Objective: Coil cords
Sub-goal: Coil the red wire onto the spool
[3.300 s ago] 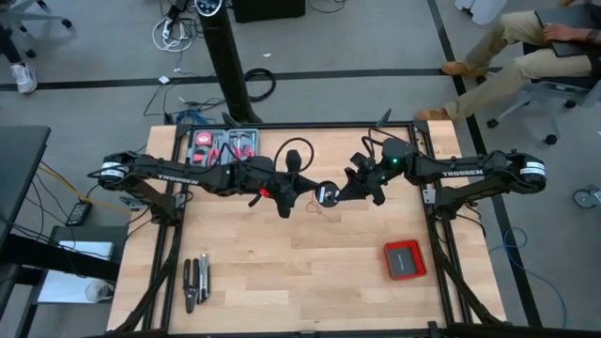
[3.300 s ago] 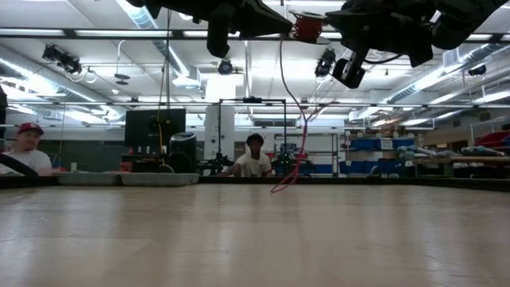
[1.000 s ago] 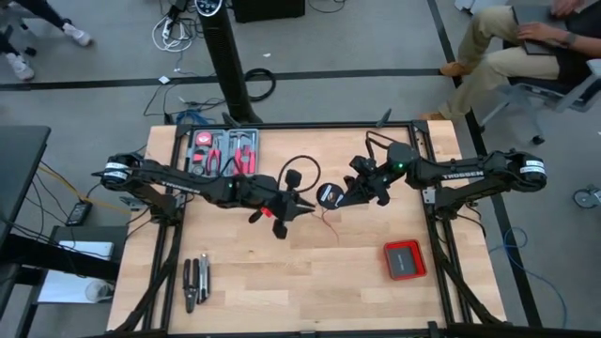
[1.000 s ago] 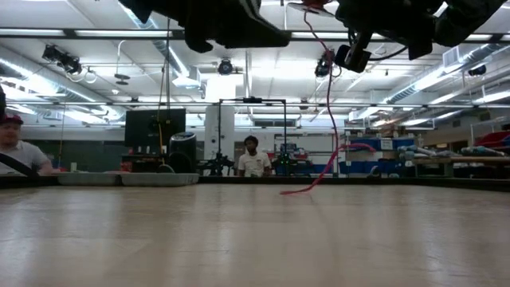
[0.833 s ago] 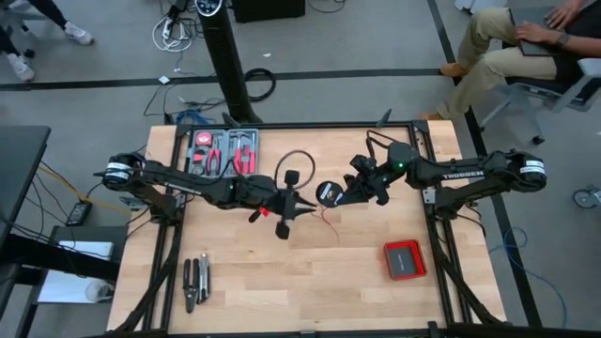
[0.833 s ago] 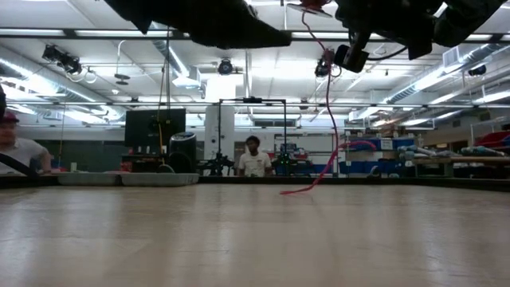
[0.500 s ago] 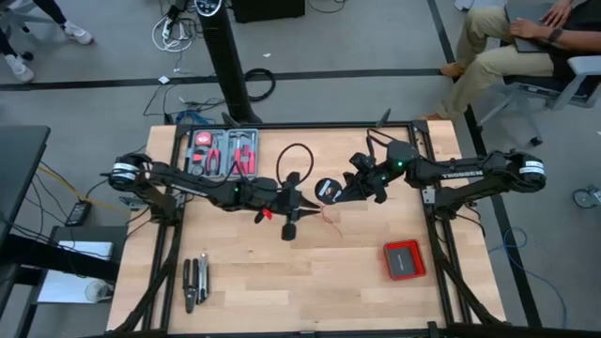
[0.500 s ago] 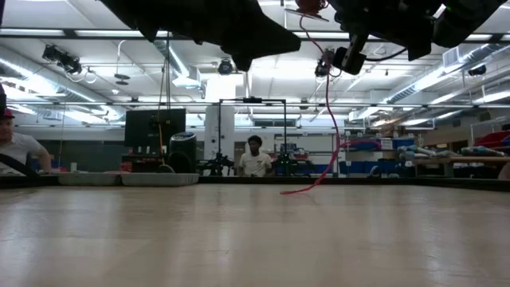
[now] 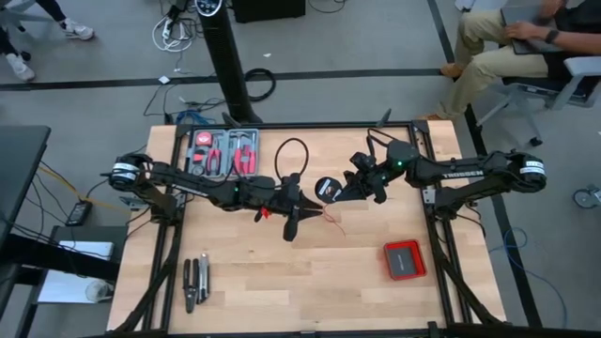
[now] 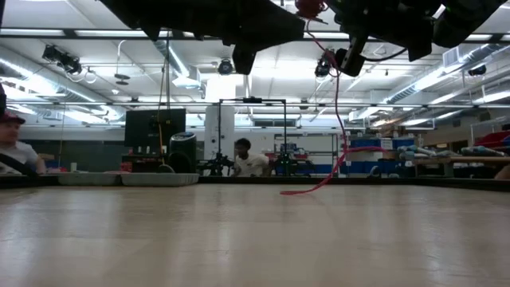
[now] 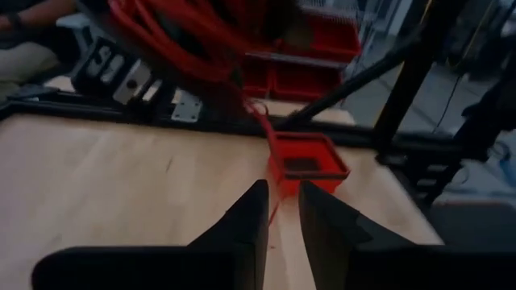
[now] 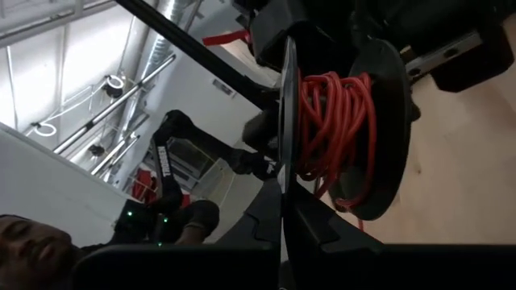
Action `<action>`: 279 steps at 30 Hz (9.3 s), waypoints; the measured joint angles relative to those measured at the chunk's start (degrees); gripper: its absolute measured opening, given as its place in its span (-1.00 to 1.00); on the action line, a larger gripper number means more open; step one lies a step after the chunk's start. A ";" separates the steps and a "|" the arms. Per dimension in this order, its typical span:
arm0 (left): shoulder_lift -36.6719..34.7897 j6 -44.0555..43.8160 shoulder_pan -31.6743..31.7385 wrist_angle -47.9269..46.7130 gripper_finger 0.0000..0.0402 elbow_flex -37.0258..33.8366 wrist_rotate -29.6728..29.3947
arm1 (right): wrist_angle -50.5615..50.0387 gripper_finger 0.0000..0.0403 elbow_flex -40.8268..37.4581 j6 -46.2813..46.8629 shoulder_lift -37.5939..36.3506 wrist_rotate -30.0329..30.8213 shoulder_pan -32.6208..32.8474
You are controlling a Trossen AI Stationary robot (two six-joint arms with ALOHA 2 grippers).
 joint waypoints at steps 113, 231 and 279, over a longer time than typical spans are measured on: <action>1.04 37.64 6.17 16.49 -0.72 2.60 1.39 | -0.69 -1.00 -0.07 -5.73 0.02 -6.11 3.55; 2.27 18.30 4.39 -20.75 -0.72 15.10 7.14 | 24.72 -0.99 -0.04 -31.87 7.04 -3.67 0.61; 6.93 7.99 5.60 19.64 -0.46 1.31 7.63 | 23.22 -0.99 -0.04 -38.08 7.48 -4.16 0.31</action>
